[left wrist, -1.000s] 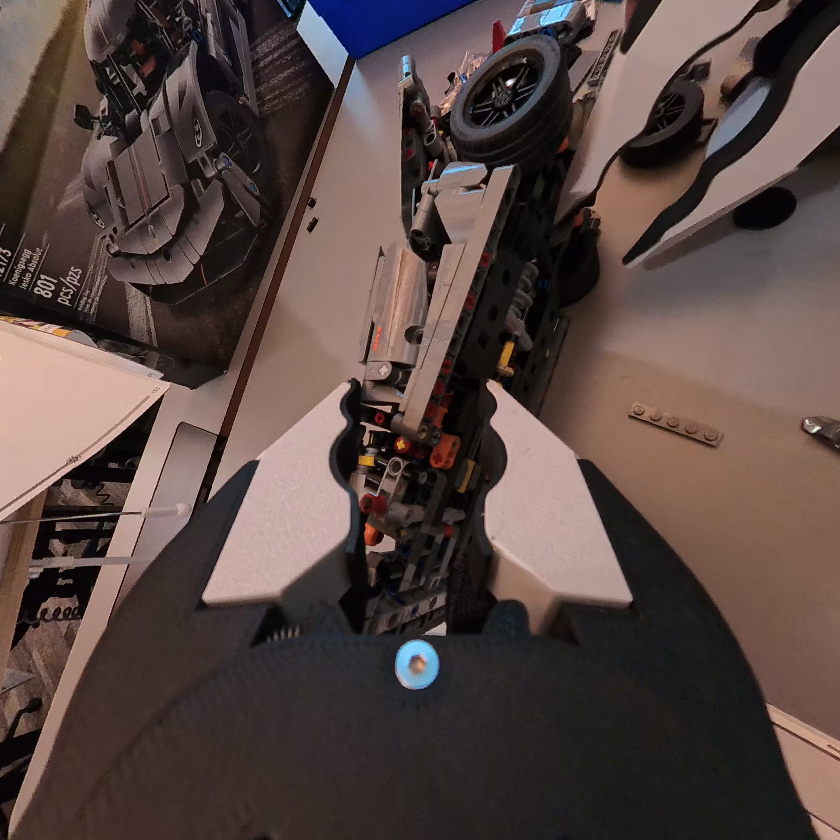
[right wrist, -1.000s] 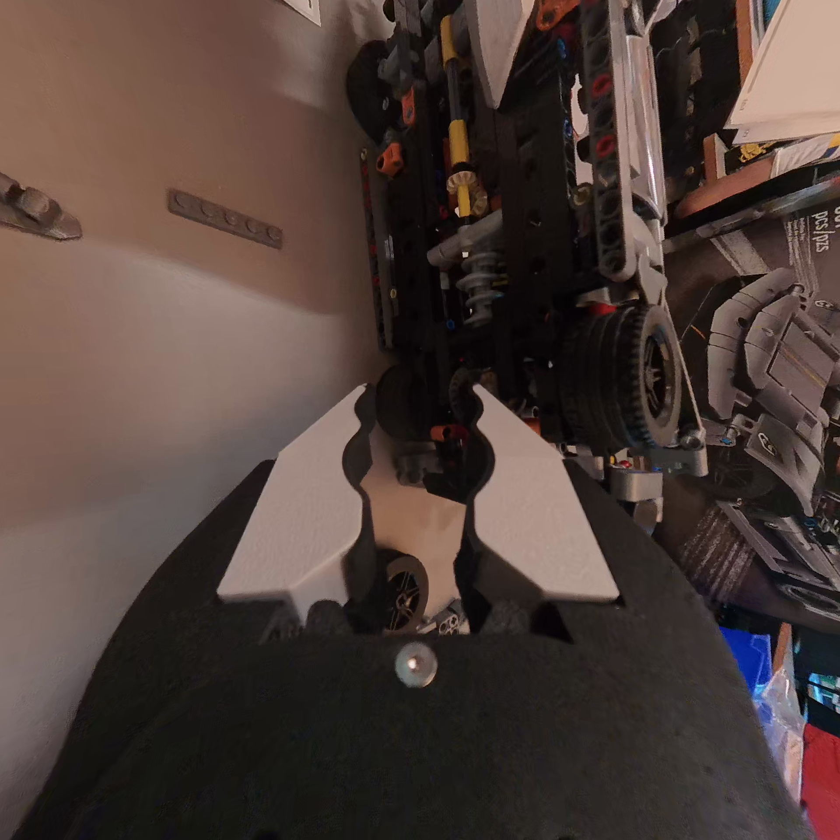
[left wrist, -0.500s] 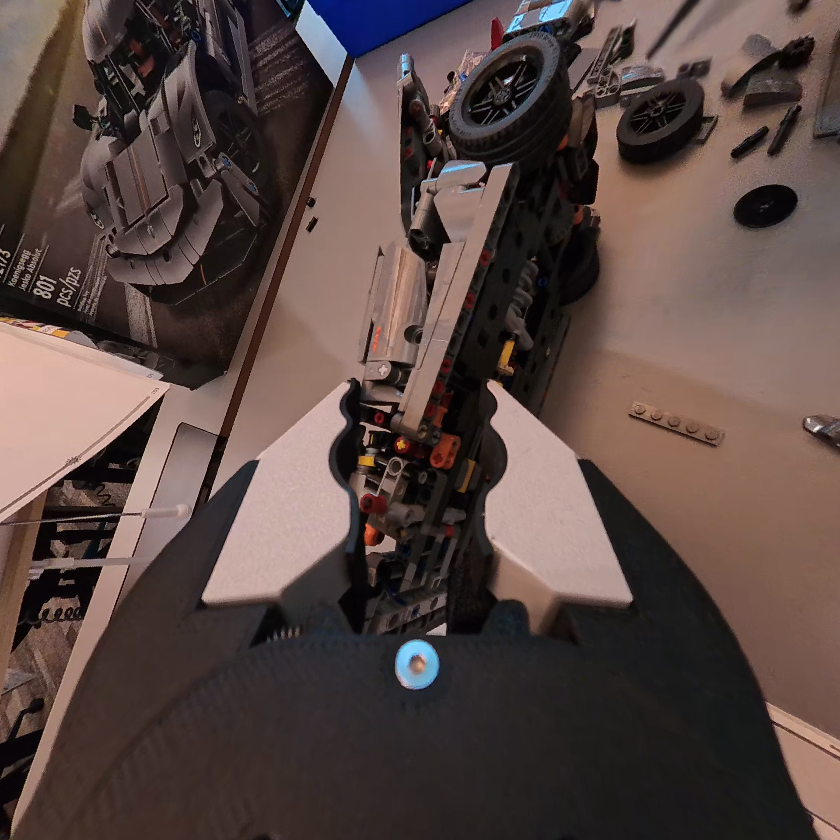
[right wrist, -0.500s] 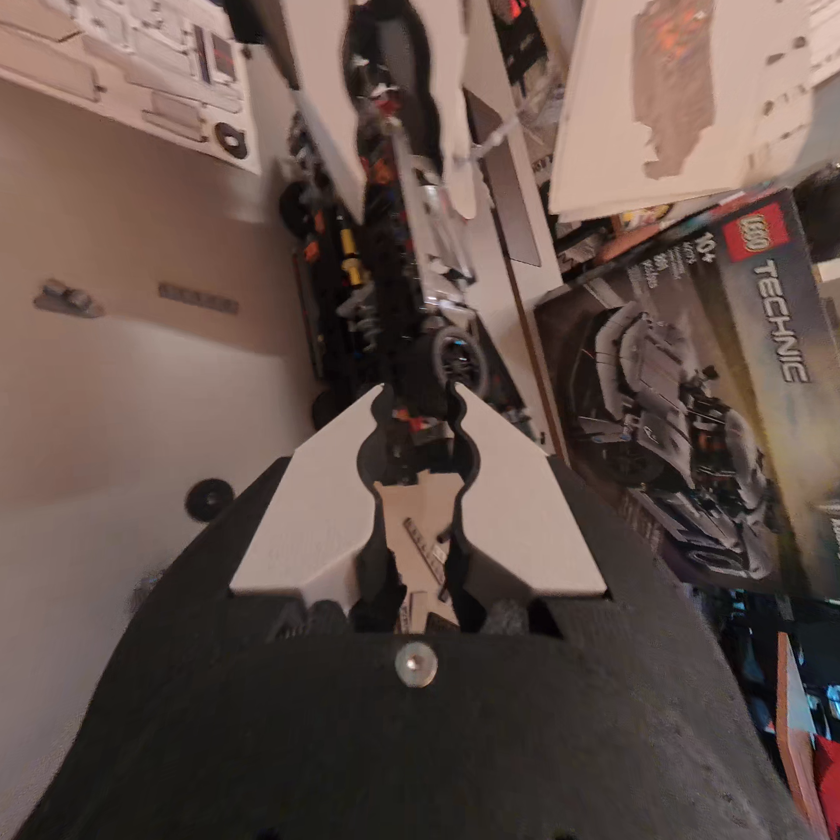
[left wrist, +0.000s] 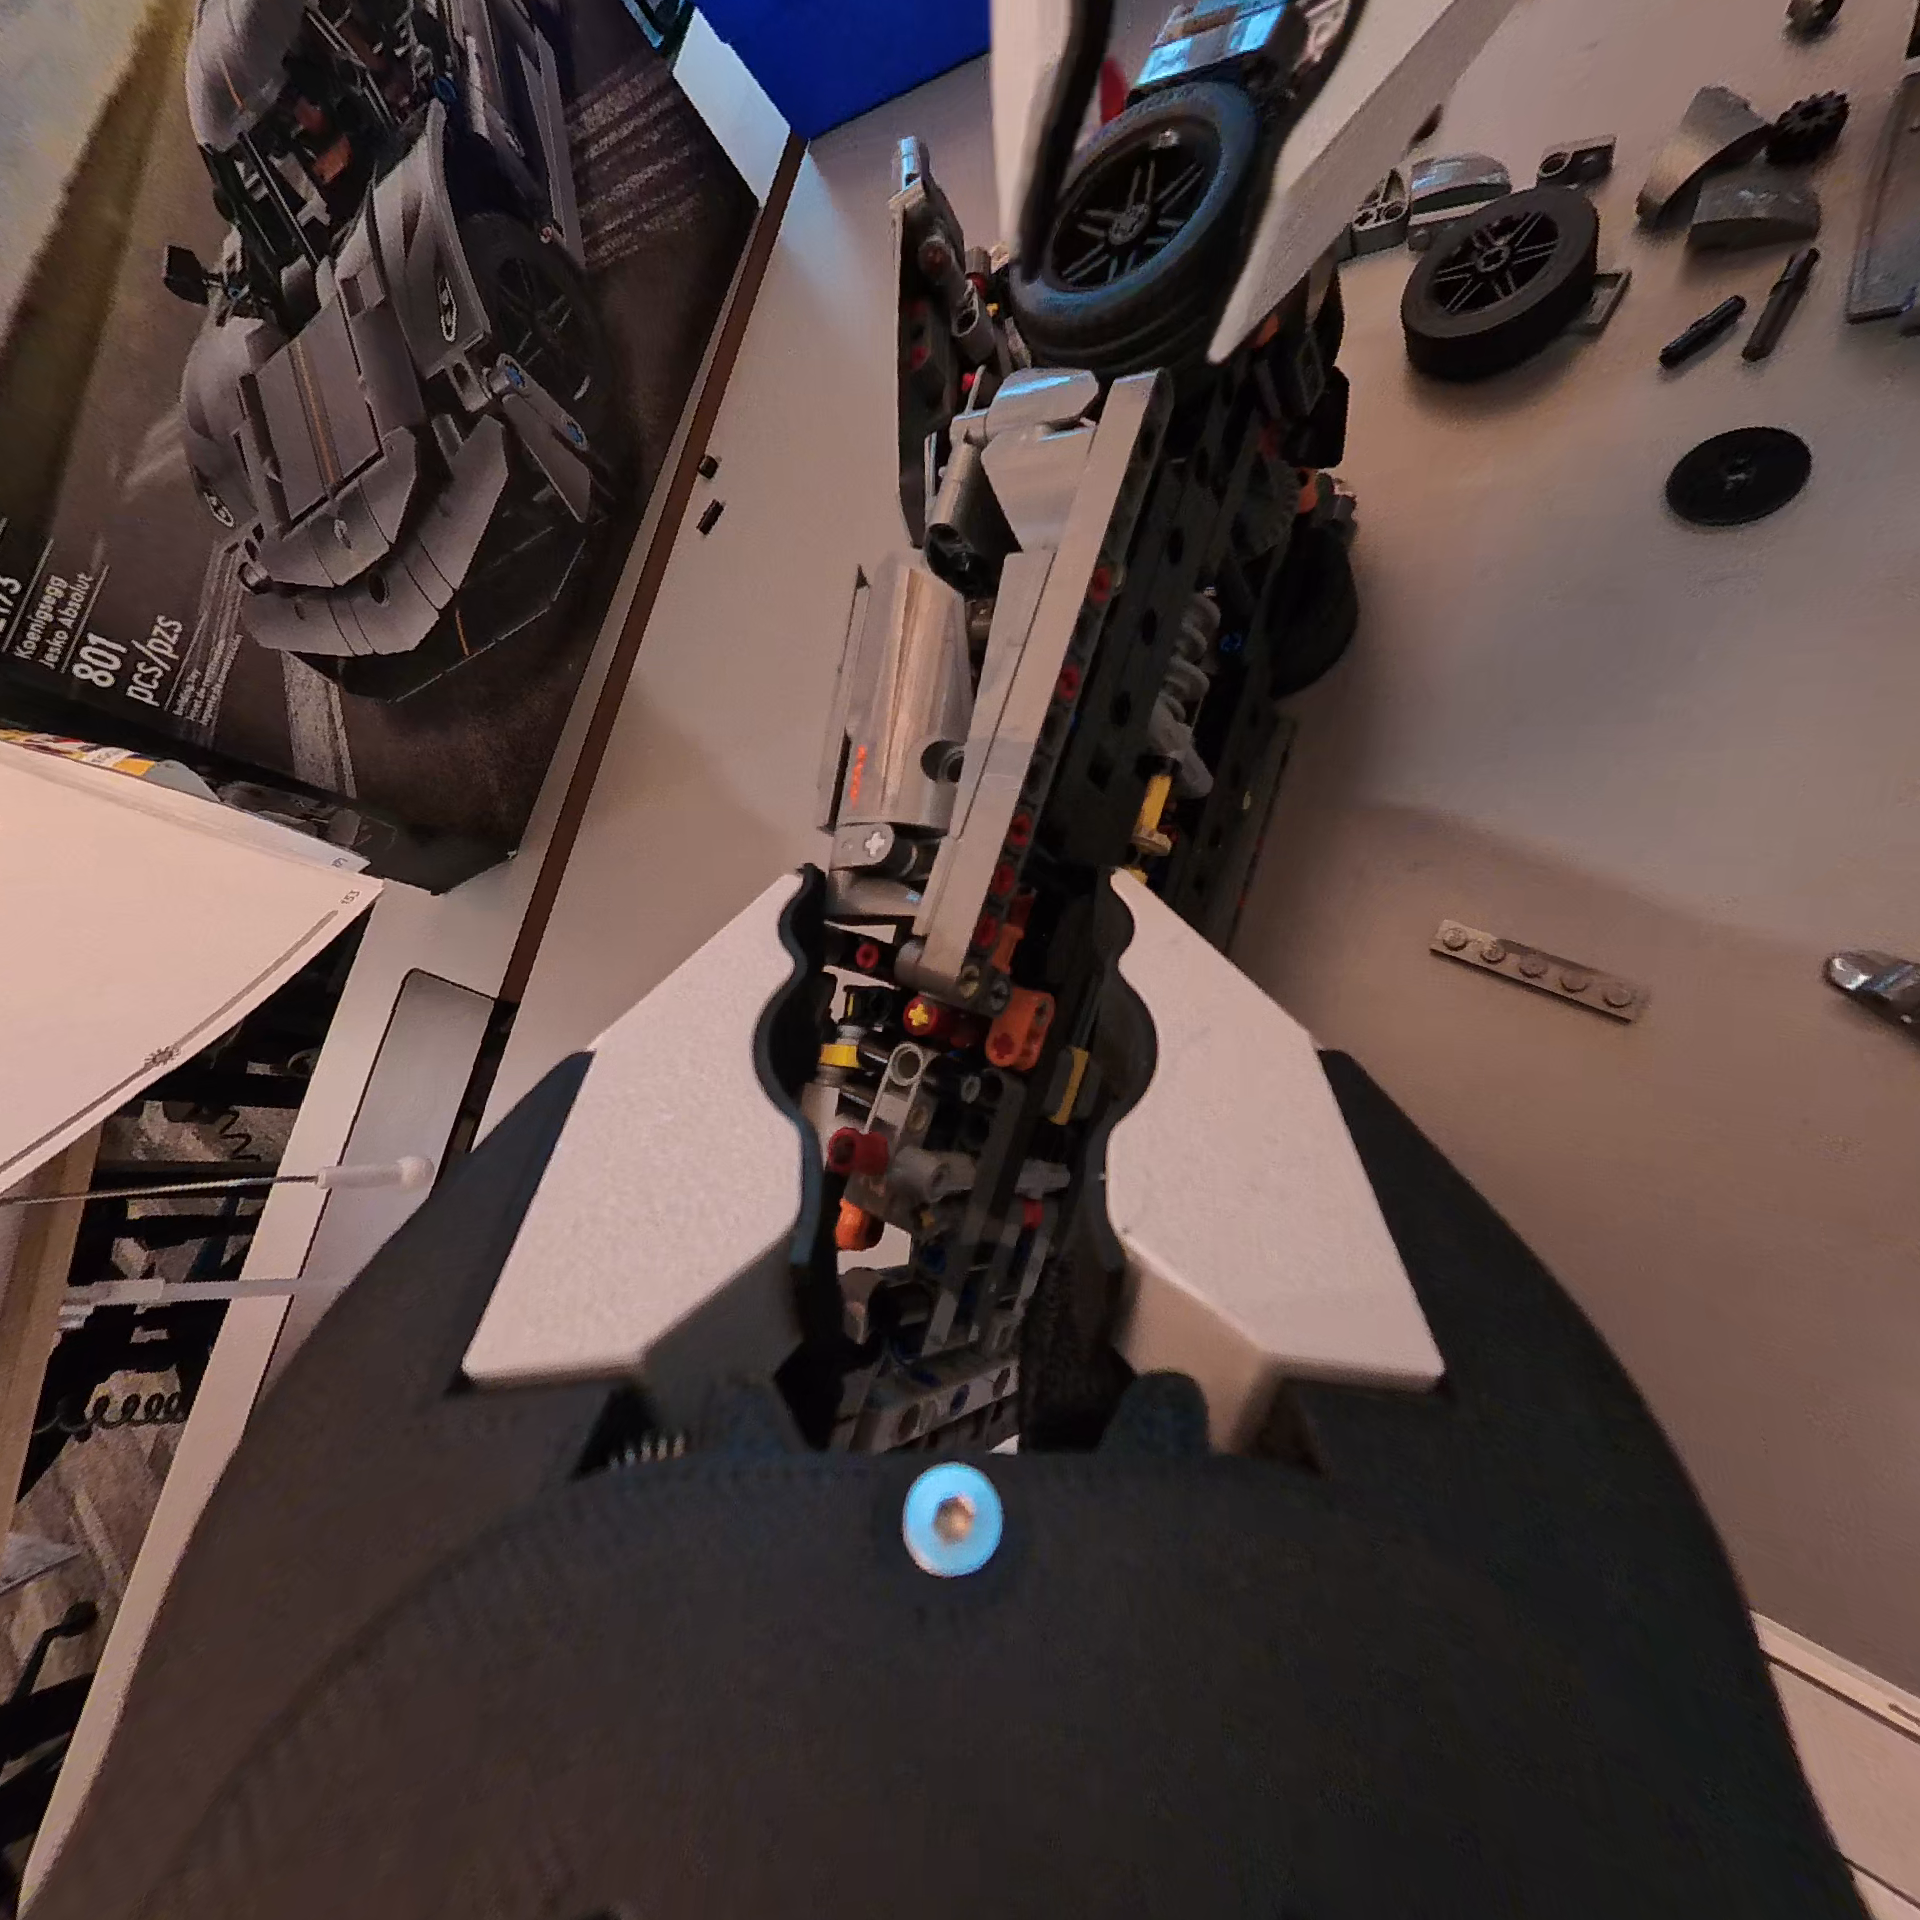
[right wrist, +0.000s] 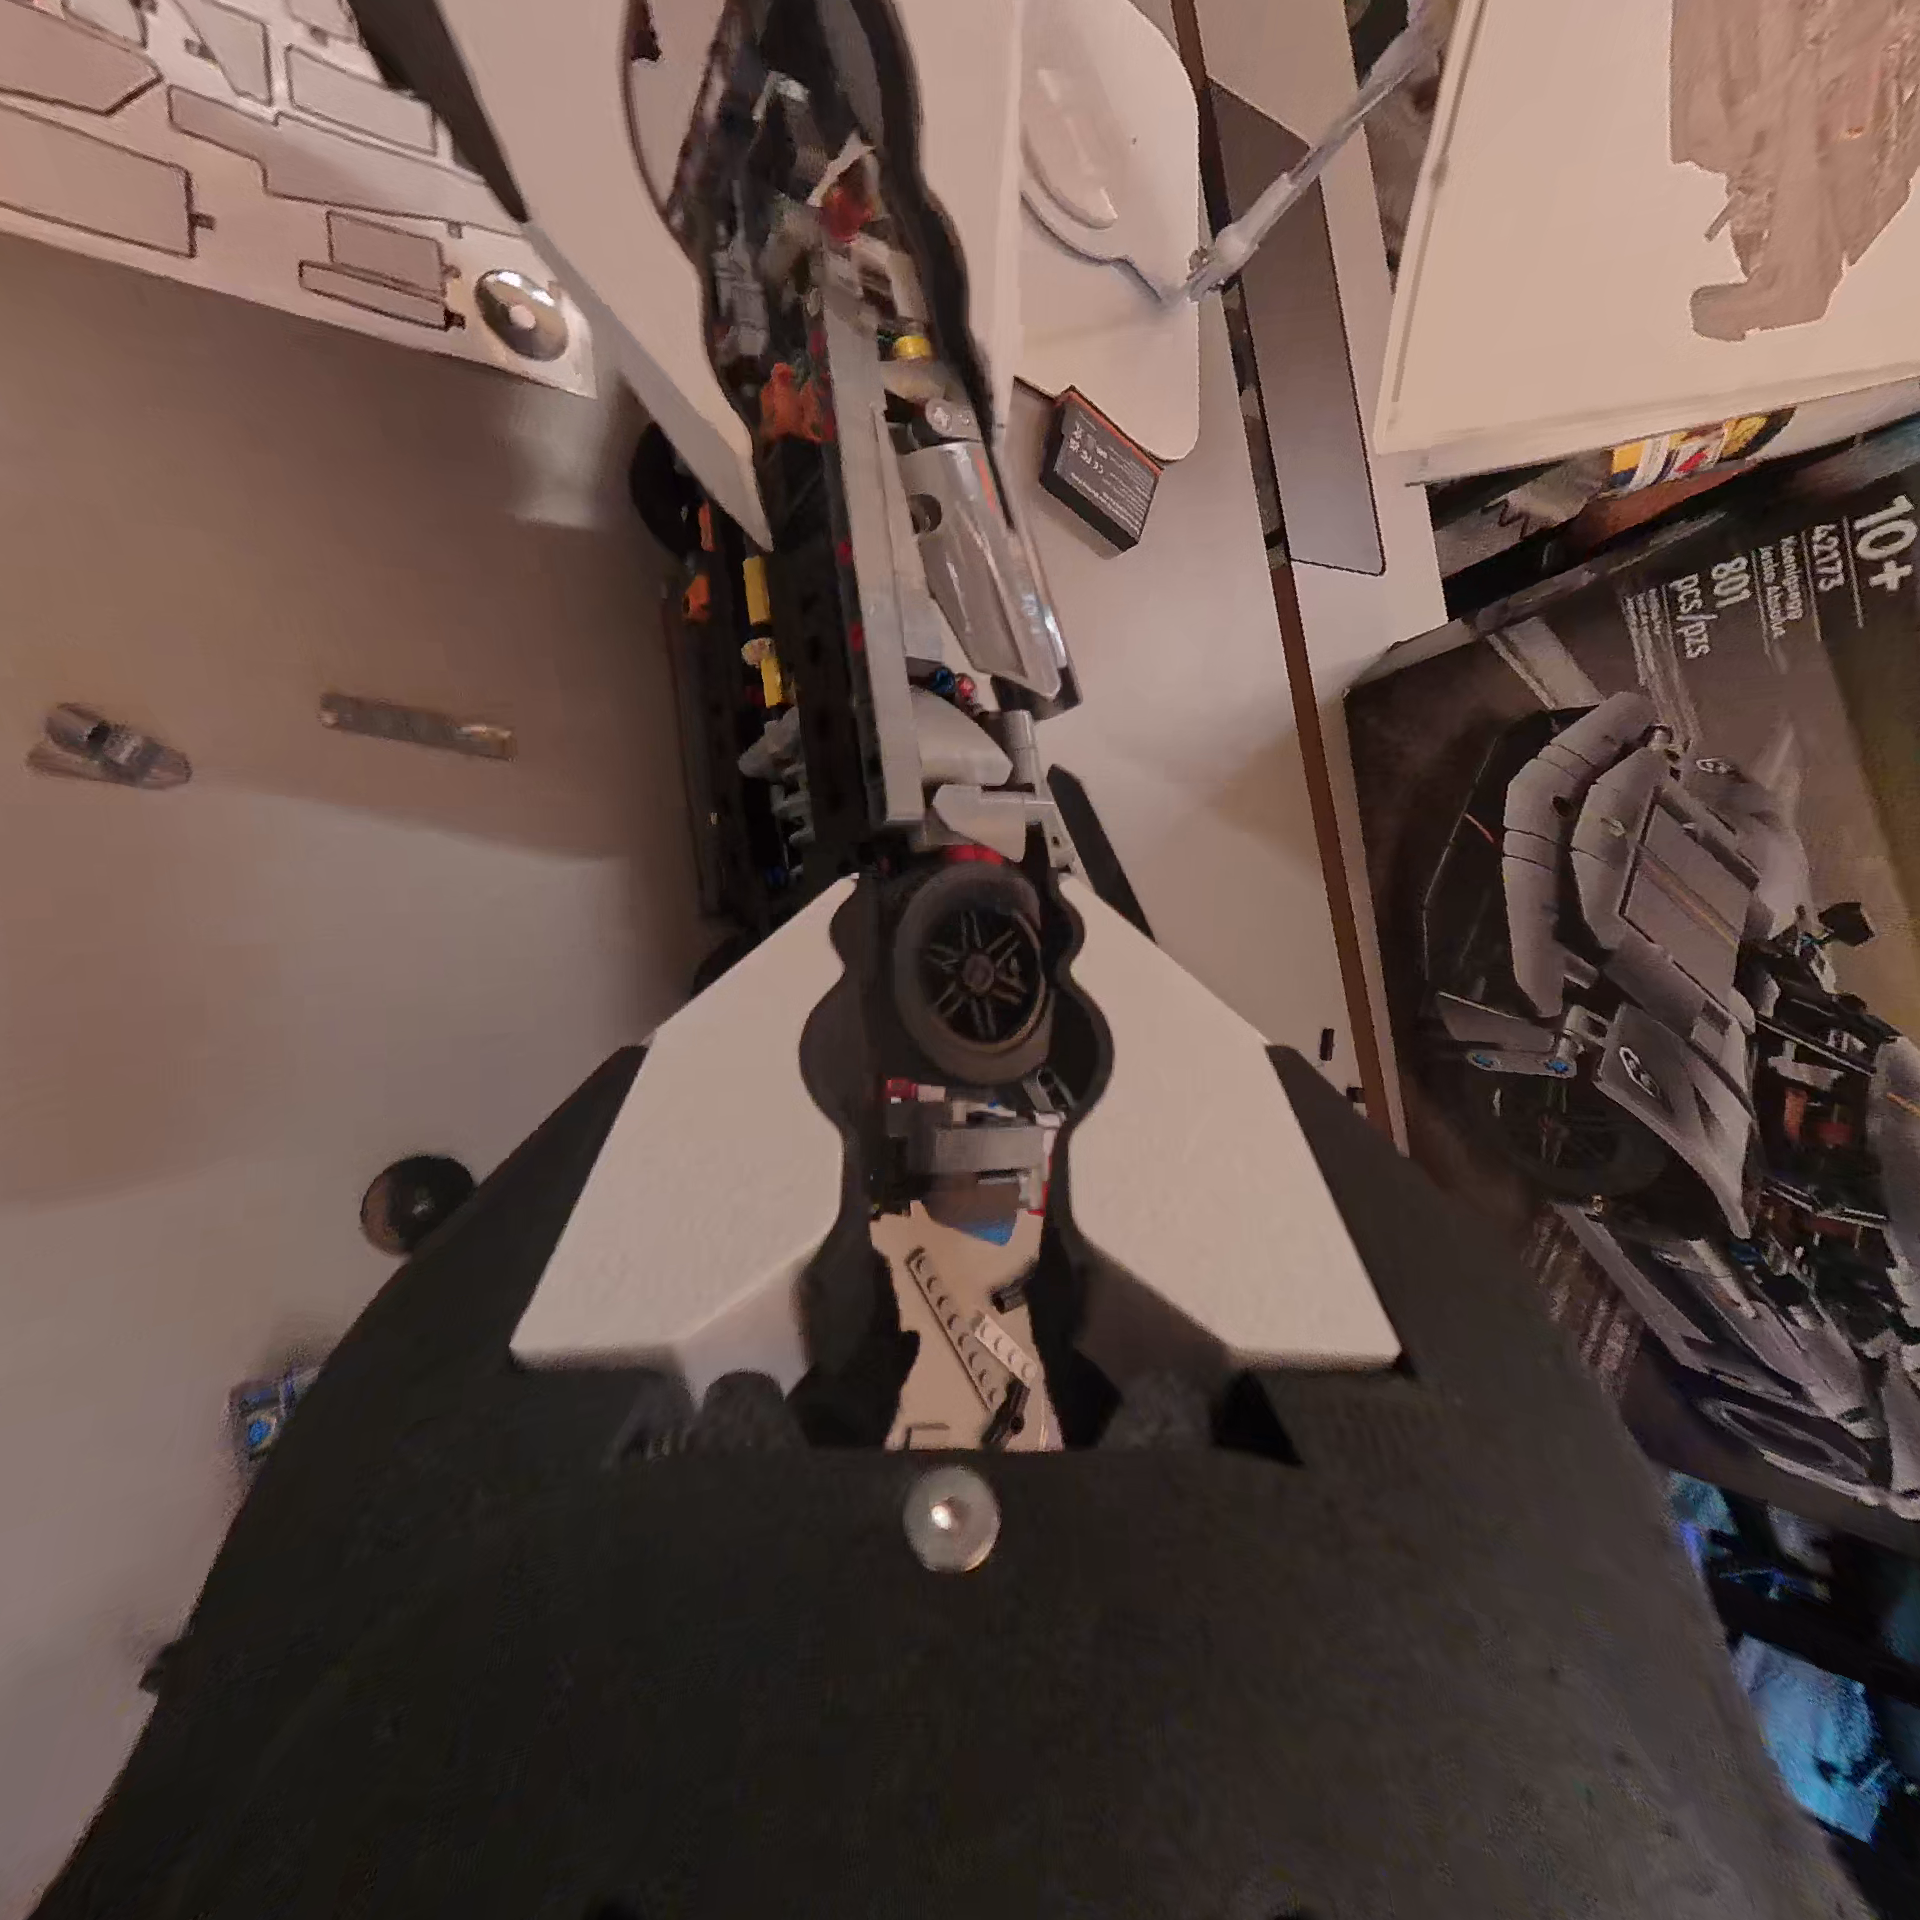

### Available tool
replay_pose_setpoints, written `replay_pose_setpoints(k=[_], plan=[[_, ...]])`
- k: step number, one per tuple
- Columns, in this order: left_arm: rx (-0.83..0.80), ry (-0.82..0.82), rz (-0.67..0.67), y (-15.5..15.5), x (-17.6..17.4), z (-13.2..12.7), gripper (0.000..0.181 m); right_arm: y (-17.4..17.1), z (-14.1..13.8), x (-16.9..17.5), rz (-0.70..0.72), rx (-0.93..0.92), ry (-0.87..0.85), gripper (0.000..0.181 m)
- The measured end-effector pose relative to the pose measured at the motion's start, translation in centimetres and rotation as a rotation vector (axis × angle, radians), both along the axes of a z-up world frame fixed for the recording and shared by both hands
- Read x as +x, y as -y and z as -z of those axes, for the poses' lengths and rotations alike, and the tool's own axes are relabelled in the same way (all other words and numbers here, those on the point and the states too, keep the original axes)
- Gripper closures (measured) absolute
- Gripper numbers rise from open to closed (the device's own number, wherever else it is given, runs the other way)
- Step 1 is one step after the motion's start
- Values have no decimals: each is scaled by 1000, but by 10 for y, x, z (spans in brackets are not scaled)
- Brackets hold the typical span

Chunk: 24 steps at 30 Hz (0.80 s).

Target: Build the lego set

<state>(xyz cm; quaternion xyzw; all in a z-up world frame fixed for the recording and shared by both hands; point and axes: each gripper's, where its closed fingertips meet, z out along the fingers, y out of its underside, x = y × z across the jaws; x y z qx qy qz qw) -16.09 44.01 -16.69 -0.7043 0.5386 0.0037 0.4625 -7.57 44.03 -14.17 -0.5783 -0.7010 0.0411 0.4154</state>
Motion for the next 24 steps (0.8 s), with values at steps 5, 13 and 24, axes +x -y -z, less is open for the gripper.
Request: replay_pose_setpoints(k=[5,13,24], plan=[[4,-3,-2,0,0,1,132,-9,2,-7,56,-122,-30,153],[7,-5,3,0,1,1,132,2,3,4,26,-61,28,157],[1,3,-1,-1,2,1,132,-3,2,32,48,11,93,165]])
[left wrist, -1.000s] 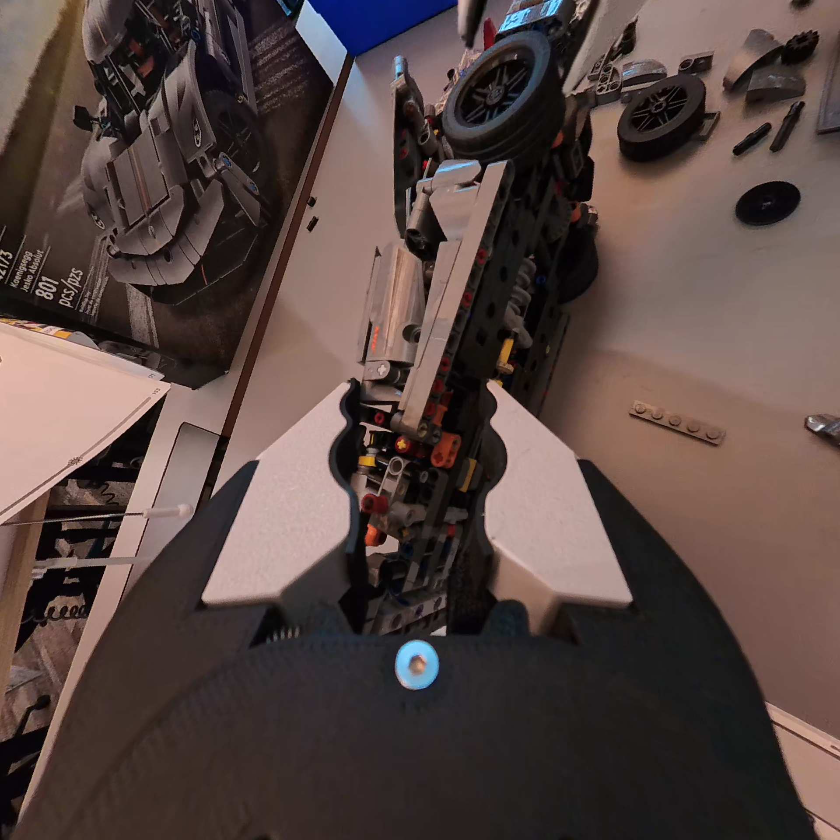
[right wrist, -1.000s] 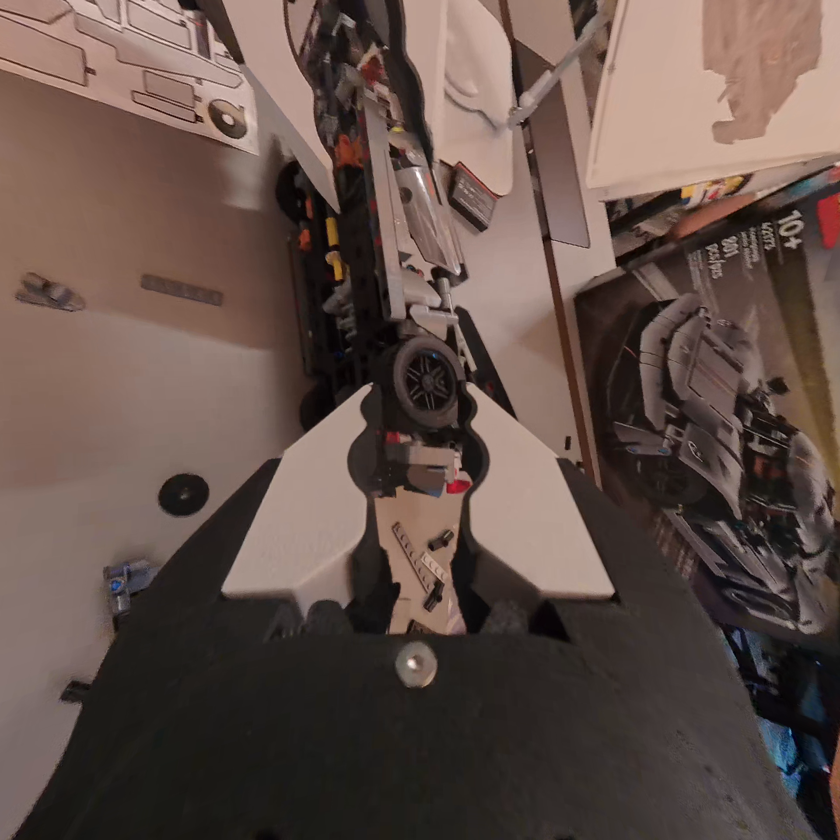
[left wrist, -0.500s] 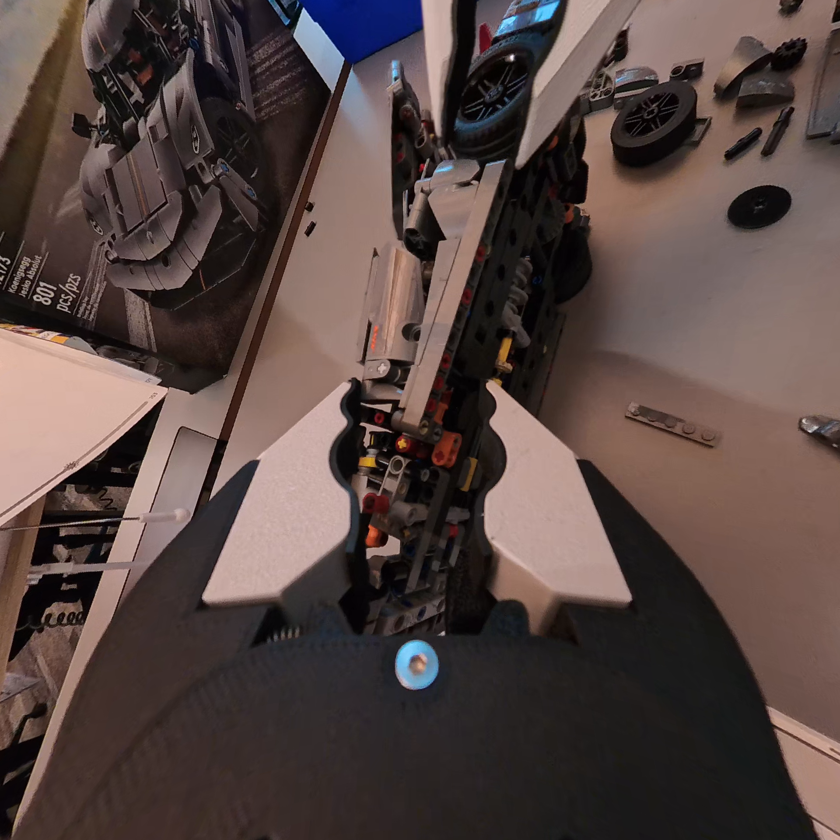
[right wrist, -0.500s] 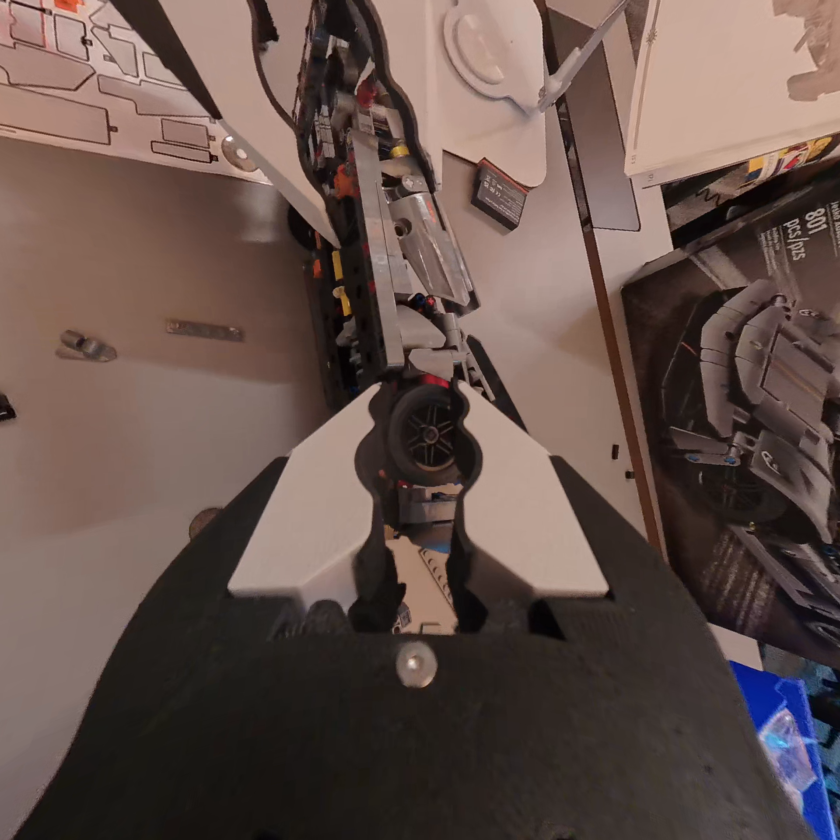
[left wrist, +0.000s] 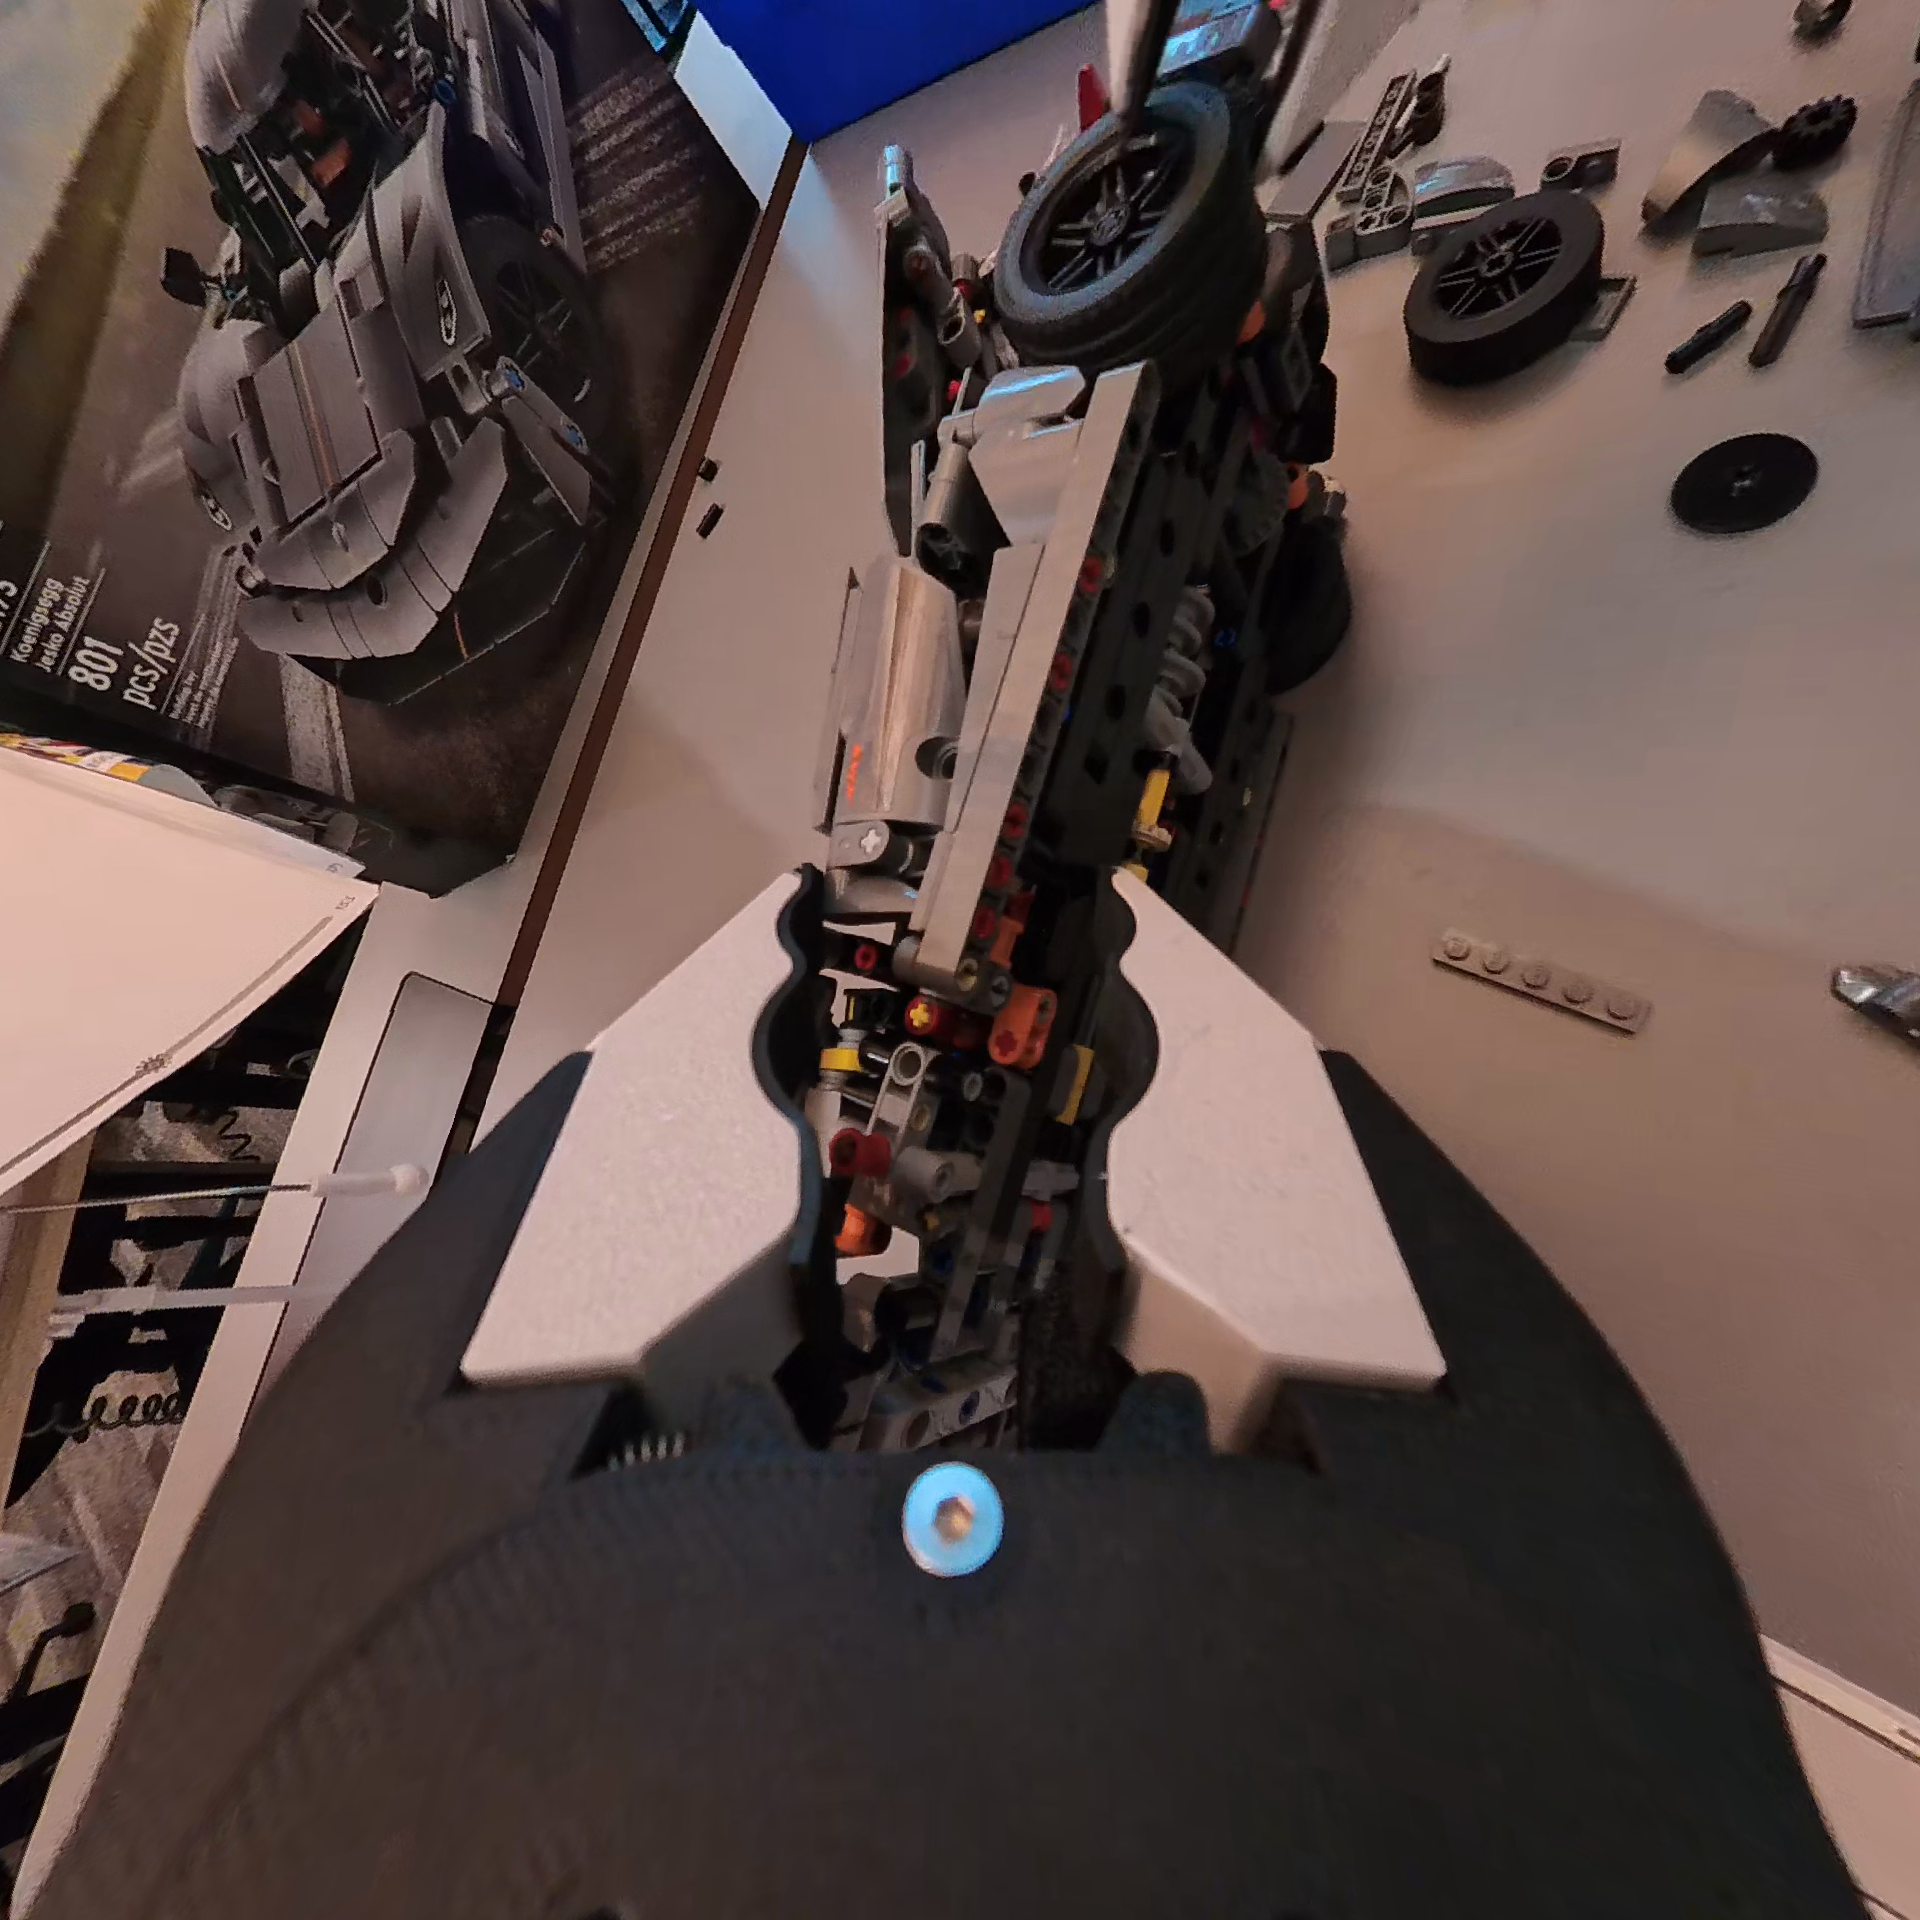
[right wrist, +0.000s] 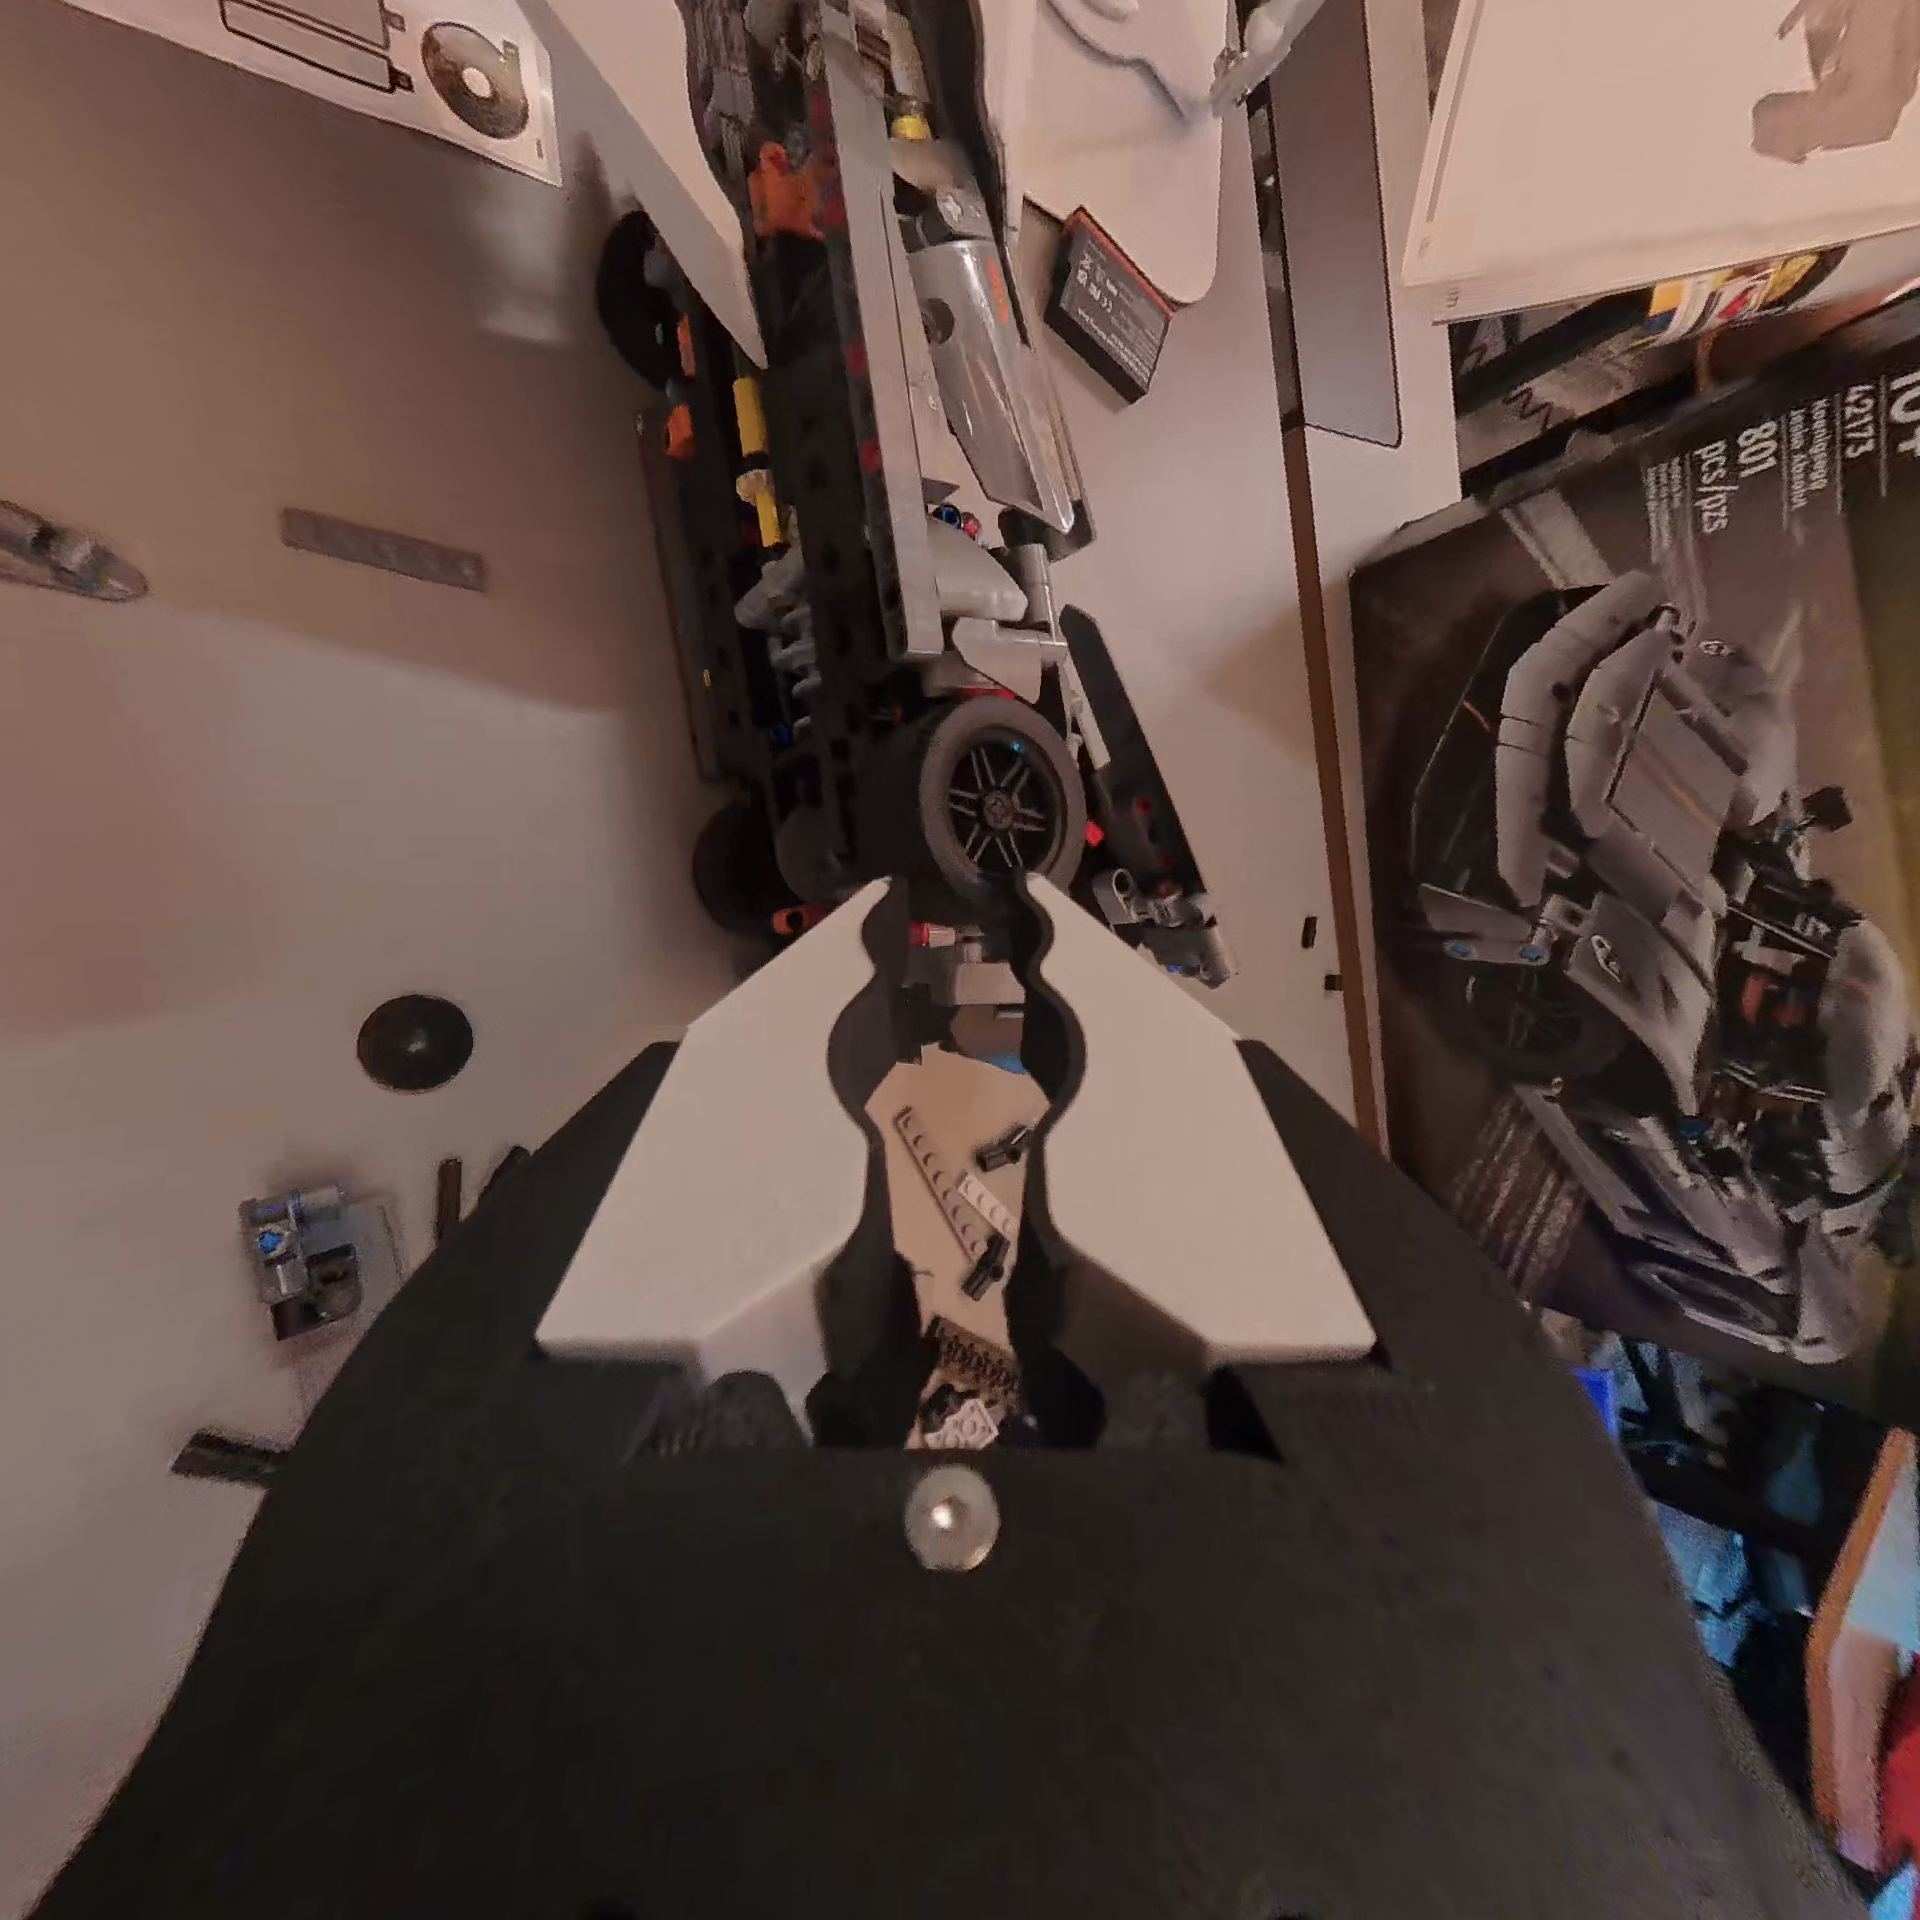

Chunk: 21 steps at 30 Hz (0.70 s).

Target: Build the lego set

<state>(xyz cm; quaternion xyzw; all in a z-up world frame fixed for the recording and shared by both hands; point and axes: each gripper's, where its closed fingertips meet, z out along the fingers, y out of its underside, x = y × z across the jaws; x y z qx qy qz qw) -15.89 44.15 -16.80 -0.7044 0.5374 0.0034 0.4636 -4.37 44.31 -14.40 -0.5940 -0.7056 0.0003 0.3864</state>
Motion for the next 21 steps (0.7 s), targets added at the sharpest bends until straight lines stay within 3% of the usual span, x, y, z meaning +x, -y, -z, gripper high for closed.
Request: replay_pose_setpoints(k=[6,13,21], plan=[[-2,4,0,0,0,0,131,5,0,-20,-55,-5,-5,164],[9,-3,1,-1,1,0,131,-10,0,-36,-16,-27,-32,161],[11,-5,4,-1,2,1,131,-5,-5,-29,-7,-19,-56,153]])
